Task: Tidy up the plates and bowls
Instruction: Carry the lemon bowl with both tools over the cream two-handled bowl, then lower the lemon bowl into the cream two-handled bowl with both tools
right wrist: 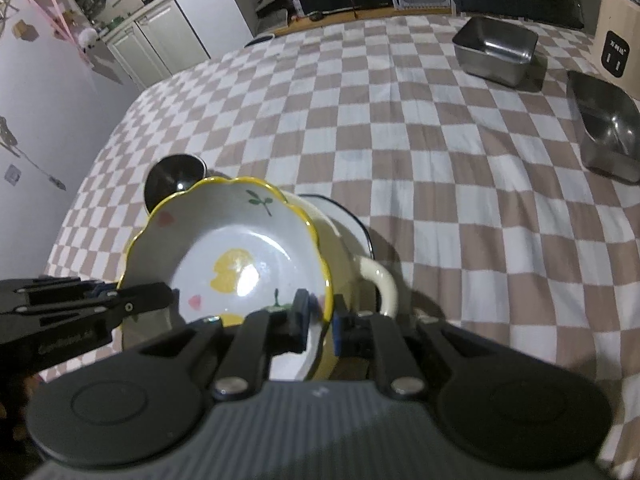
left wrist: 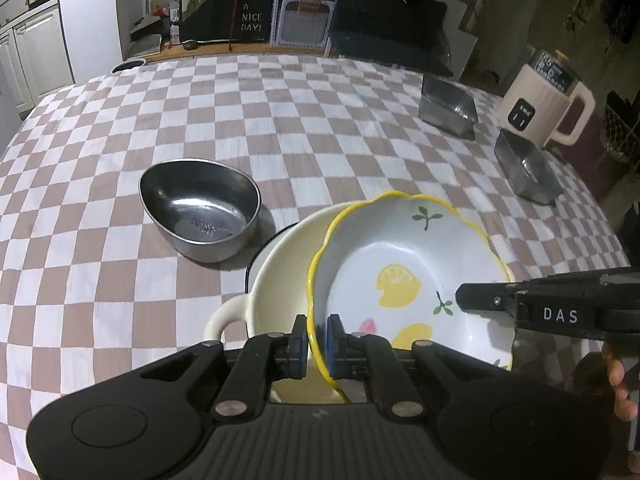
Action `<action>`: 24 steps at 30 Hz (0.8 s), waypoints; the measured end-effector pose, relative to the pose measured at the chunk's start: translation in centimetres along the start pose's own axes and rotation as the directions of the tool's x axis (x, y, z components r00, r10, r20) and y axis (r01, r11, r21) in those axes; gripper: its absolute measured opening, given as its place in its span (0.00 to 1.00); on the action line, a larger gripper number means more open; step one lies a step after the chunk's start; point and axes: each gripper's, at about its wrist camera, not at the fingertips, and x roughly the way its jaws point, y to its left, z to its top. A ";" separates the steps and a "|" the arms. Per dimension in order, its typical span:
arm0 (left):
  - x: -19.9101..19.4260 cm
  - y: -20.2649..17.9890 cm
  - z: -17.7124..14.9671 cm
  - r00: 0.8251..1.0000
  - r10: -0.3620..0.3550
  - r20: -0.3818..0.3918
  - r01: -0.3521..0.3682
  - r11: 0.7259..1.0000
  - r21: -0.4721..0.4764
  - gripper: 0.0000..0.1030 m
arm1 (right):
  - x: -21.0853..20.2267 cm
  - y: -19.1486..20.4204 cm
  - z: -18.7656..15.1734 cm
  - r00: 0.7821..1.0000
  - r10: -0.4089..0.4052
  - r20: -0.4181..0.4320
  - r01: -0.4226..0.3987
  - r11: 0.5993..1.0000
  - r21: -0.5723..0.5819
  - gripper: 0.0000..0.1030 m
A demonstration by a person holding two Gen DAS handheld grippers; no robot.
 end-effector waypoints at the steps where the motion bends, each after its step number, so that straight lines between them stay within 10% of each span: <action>1: 0.0 0.0 0.0 1.000 0.003 -0.003 -0.003 1.000 0.002 0.10 | 0.1 0.1 -0.1 1.000 -0.002 -0.005 0.002 1.000 0.001 0.14; 24: 1.1 0.4 -0.3 0.998 0.017 -0.055 -0.016 1.000 0.006 0.14 | 2.1 1.1 0.4 0.998 -0.013 -0.067 0.012 1.000 -0.005 0.19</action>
